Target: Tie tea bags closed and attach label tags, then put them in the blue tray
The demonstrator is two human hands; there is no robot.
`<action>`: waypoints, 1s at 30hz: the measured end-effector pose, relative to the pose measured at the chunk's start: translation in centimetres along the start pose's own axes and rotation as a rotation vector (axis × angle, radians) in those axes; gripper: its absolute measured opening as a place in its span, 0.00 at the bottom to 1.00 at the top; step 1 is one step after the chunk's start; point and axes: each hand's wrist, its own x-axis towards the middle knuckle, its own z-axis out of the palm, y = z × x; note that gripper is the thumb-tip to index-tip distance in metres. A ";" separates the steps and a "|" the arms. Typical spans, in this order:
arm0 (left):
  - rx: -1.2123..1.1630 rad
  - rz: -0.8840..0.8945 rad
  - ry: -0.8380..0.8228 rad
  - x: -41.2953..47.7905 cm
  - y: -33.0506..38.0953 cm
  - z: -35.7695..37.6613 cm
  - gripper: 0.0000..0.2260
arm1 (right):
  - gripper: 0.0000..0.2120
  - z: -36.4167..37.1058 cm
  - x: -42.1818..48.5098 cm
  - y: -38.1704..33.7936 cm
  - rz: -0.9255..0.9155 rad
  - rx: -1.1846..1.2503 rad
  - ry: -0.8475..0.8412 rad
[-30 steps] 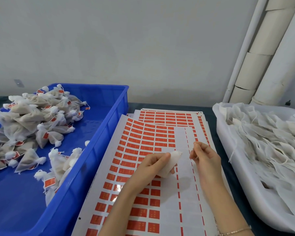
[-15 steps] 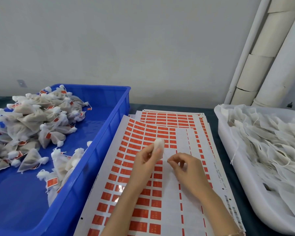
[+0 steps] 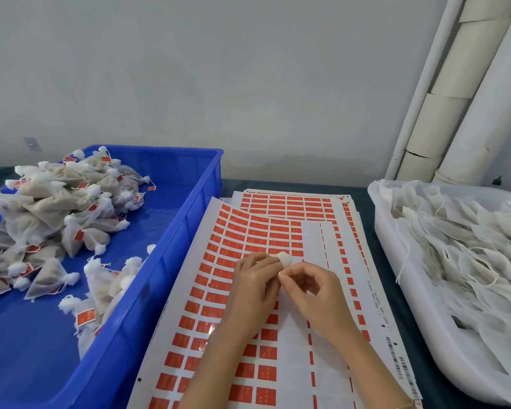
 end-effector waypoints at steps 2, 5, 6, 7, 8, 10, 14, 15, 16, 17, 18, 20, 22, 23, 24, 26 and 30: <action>-0.102 -0.069 -0.008 0.1 0.3 0.0 0.09 | 0.03 0.2 0.0 -0.1 0.009 0.070 0.037; -0.471 -0.243 0.004 0.3 1.2 -0.3 0.11 | 0.06 0.3 0.2 -0.2 0.112 0.148 0.116; -0.552 -0.290 0.001 0.4 1.5 -0.5 0.12 | 0.07 0.4 0.3 -0.1 0.158 0.136 0.115; -0.607 -0.323 -0.006 0.4 1.7 -0.6 0.12 | 0.08 0.6 0.3 -0.1 0.205 0.124 0.096; -0.644 -0.339 -0.016 0.5 1.8 -0.7 0.12 | 0.07 0.8 0.3 0.0 0.243 0.122 0.071; -0.679 -0.346 -0.037 0.5 1.9 -0.8 0.13 | 0.04 1.0 0.3 0.1 0.287 0.133 0.045; -0.726 -0.336 -0.060 0.7 1.9 -1.0 0.13 | 0.07 0.9 0.5 0.1 0.321 0.192 0.093; -0.742 -0.335 -0.068 0.7 1.9 -1.0 0.12 | 0.06 0.8 0.5 0.1 0.350 0.232 0.108; -0.760 -0.340 -0.077 0.7 2.0 -1.1 0.12 | 0.06 0.8 0.5 0.0 0.380 0.267 0.123; -0.779 -0.348 -0.092 0.7 2.0 -1.2 0.11 | 0.06 0.7 0.5 0.0 0.406 0.292 0.135; -0.797 -0.354 -0.109 0.7 2.1 -1.2 0.12 | 0.06 0.6 0.5 0.0 0.431 0.316 0.148; -0.827 -0.359 -0.138 0.6 2.1 -1.3 0.13 | 0.05 0.4 0.6 -0.1 0.471 0.369 0.164; -0.836 -0.375 -0.146 0.6 2.2 -1.3 0.13 | 0.05 0.3 0.6 -0.2 0.499 0.409 0.157; -0.837 -0.384 -0.144 0.6 2.2 -1.3 0.14 | 0.06 0.3 0.6 -0.2 0.509 0.426 0.153; -0.837 -0.388 -0.141 0.6 2.2 -1.3 0.14 | 0.05 0.2 0.6 -0.2 0.514 0.441 0.151; -0.830 -0.396 -0.126 0.6 2.1 -1.2 0.14 | 0.05 0.2 0.6 -0.3 0.525 0.470 0.152; -0.773 -0.439 -0.083 0.5 1.8 -0.9 0.07 | 0.06 -0.1 0.8 -0.1 0.552 0.536 0.162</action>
